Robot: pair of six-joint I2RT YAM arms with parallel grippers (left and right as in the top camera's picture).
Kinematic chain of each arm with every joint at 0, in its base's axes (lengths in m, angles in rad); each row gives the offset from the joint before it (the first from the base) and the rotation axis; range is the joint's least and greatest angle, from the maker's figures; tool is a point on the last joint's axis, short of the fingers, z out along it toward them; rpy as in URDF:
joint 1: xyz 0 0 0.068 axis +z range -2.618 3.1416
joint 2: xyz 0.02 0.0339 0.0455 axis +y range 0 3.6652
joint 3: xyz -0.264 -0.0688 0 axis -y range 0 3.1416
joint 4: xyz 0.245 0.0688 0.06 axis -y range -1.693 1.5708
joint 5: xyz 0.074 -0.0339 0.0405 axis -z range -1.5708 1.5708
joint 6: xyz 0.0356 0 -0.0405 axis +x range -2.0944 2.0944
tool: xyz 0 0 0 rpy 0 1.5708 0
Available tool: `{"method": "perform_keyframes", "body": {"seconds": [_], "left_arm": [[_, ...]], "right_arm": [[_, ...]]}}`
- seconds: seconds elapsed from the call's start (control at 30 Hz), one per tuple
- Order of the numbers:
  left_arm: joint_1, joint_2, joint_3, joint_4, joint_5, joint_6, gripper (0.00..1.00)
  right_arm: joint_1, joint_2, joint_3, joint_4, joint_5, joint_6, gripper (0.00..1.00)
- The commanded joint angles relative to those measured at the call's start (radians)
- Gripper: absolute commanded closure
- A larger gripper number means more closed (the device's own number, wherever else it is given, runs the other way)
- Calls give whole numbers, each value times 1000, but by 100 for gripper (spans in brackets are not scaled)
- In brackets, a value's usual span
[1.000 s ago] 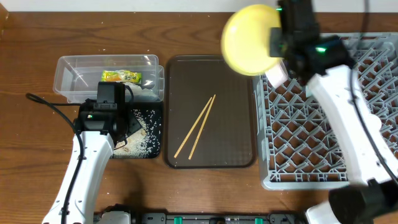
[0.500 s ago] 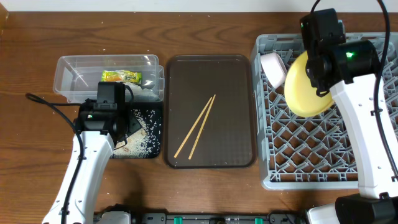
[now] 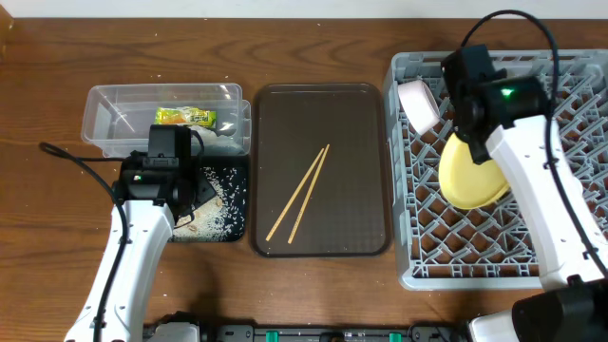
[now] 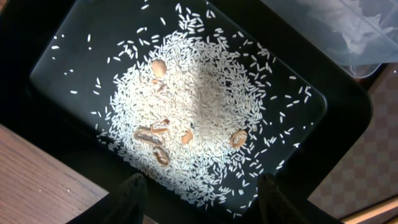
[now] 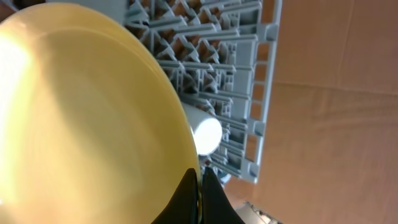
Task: Sort waste into correct bins and load items into the dishwasher rack
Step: 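Lift the yellow plate and stand it upright in the rack, then grasp one wooden chopstick on the brown tray with the right gripper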
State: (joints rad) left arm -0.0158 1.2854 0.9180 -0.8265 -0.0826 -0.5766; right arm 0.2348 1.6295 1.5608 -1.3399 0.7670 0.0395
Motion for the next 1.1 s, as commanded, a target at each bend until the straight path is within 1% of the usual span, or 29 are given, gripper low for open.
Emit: {"method": "perform_keyframes", "body": {"seconds": [0.0,0.03,0.07,0.1,0.13,0.17,0.2,0.3,0.33,0.47,0.53,0.57,0.6,0.63,0.73,0.8,1.0,1.07], "left_arm": [[4,-5,2,-2,-15,-5,40],[4,-5,2,-2,-15,-5,40],[4,-5,2,-2,-15,-5,40],[4,-5,2,-2,-15,-5,40],[4,-5,2,-3,-15,-5,40],[4,-5,2,-3,-15,-5,40],[4,-5,2,-3,-15,-5,40],[4,-5,2,-3,-15,-5,40],[4,-5,2,-3,-15,-5,40],[4,-5,2,-3,-15,-5,40],[4,-5,2,-3,-15,-5,40],[4,-5,2,-3,-15,-5,40],[4,-5,2,-3,-15,-5,40],[4,-5,2,-3,-15,-5,40],[4,-5,2,-3,-15,-5,40],[4,-5,2,-3,-15,-5,40],[4,-5,2,-3,-15,-5,40],[4,-5,2,-3,-15,-5,40]], "right_arm": [[32,1,-32,51,11,16,99],[41,1,-37,74,-10,16,98],[51,1,-37,97,-36,16,92],[60,1,-37,120,-61,16,78],[68,1,-37,142,-81,16,61],[77,1,-37,168,-107,16,48],[85,1,-37,188,-123,16,39],[101,-3,-34,246,-140,41,25],[102,-7,-28,257,-140,61,22],[103,-25,27,295,-182,119,15],[103,-37,58,325,-266,121,11],[104,-46,67,355,-347,121,11],[105,-51,68,376,-409,120,11],[106,-56,68,401,-512,120,12],[114,-48,65,428,-801,123,20],[134,-30,58,420,-890,155,21],[255,62,-14,396,-898,266,21],[296,103,-50,397,-899,322,21]]}}
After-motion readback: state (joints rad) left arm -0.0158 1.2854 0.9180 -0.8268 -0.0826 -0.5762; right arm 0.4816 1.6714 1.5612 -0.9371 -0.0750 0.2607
